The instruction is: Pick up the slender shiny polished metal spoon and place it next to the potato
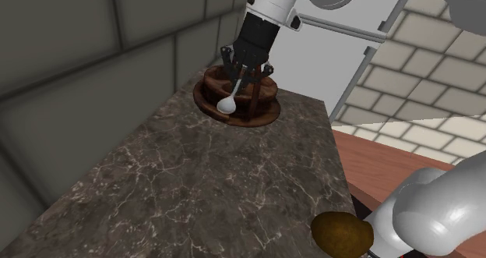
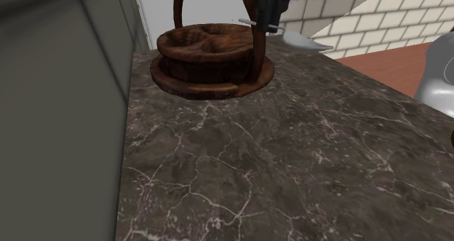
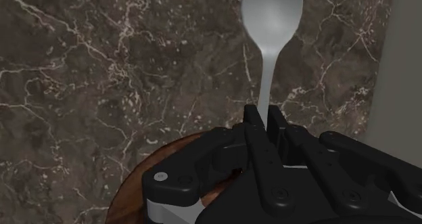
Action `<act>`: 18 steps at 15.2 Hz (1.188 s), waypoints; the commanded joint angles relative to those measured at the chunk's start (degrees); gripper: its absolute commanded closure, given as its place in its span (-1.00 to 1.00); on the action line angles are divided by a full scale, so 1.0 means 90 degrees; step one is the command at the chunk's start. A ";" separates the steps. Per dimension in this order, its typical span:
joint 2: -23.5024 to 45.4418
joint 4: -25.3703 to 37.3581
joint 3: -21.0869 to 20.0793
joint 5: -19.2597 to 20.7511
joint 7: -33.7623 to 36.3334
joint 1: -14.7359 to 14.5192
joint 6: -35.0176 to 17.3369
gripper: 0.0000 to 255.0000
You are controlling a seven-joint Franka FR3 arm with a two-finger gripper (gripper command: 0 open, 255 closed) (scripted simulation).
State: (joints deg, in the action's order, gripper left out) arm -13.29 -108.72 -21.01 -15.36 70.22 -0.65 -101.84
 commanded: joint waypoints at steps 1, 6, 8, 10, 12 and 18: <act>-0.0571 -0.0514 0.0133 -0.0182 -0.0180 -0.0004 0.0075 1.00; -0.1880 -0.1610 0.0488 -0.0442 -0.0524 -0.0101 0.0355 1.00; -0.2395 -0.1994 0.0634 -0.0492 -0.0631 -0.0148 0.0517 1.00; -0.2907 -0.2349 0.0782 -0.0513 -0.0721 -0.0196 0.0707 1.00; -0.3419 -0.2675 0.0932 -0.0509 -0.0796 -0.0242 0.0925 1.00; -0.4945 -0.3468 0.1398 -0.0357 -0.0945 -0.0354 0.1744 1.00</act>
State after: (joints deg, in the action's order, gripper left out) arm -55.48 -138.93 -9.04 -18.83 61.80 -3.65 -87.61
